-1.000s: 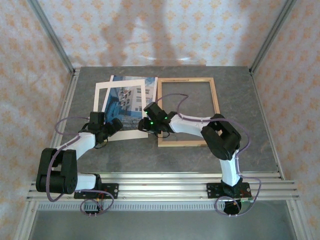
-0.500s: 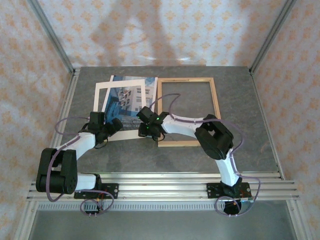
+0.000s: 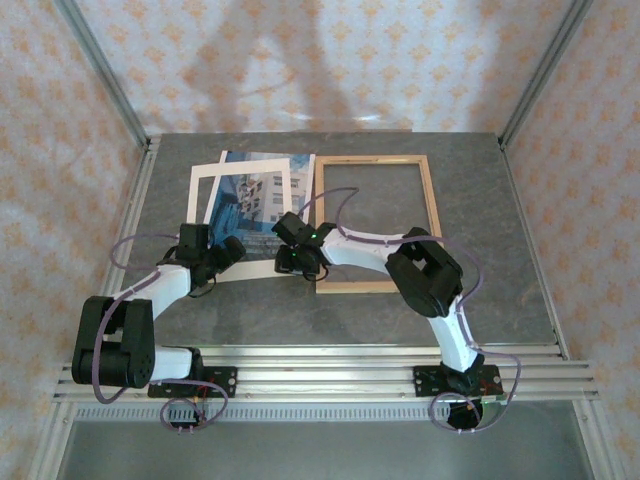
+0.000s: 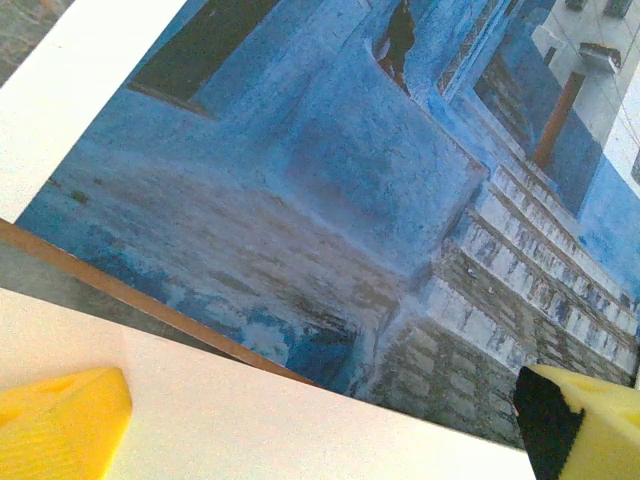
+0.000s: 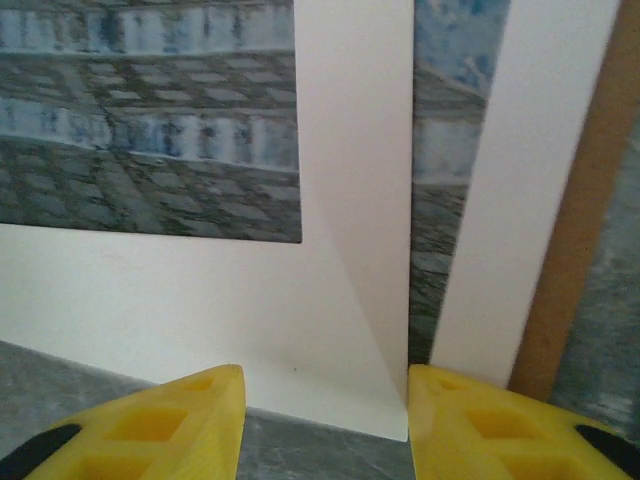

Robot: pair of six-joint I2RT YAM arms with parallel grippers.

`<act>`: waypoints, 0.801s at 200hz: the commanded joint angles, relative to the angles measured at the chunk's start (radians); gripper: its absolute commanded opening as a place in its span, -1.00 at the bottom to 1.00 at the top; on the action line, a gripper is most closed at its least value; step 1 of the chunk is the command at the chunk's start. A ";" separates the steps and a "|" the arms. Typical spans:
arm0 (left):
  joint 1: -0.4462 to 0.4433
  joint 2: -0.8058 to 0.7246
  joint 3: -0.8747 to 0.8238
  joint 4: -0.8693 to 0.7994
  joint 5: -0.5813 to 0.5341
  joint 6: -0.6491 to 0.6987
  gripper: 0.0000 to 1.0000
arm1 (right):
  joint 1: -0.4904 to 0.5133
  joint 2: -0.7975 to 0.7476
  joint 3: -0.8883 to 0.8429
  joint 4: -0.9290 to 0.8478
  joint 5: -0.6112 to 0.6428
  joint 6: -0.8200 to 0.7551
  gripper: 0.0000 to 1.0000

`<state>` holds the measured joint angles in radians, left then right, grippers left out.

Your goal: Put the photo into the frame

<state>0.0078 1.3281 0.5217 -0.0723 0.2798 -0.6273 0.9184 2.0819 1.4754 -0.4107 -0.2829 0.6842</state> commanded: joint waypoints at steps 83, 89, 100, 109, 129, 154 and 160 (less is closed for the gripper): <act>0.003 0.014 -0.041 -0.018 0.027 -0.009 1.00 | -0.027 -0.124 -0.127 0.254 -0.069 0.029 -0.11; 0.003 0.015 -0.040 -0.015 0.028 -0.009 1.00 | -0.031 -0.134 -0.146 0.290 -0.081 0.038 -0.11; 0.003 0.017 -0.037 -0.015 0.029 -0.010 1.00 | -0.040 -0.144 -0.177 0.360 -0.109 0.058 -0.11; 0.004 0.020 -0.038 -0.016 0.031 -0.009 1.00 | -0.046 -0.148 -0.197 0.412 -0.139 0.080 -0.11; 0.003 0.019 -0.039 -0.016 0.032 -0.011 1.00 | -0.053 -0.151 -0.234 0.525 -0.181 0.121 -0.11; 0.004 0.014 -0.043 -0.019 0.029 -0.010 1.00 | -0.058 -0.161 -0.260 0.589 -0.197 0.132 -0.11; 0.003 0.013 -0.043 -0.020 0.029 -0.009 1.00 | -0.059 -0.166 -0.267 0.599 -0.197 0.133 -0.11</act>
<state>0.0093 1.3281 0.5148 -0.0540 0.2798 -0.6277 0.8570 1.9617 1.2312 0.0372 -0.4324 0.7841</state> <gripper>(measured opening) 0.998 0.444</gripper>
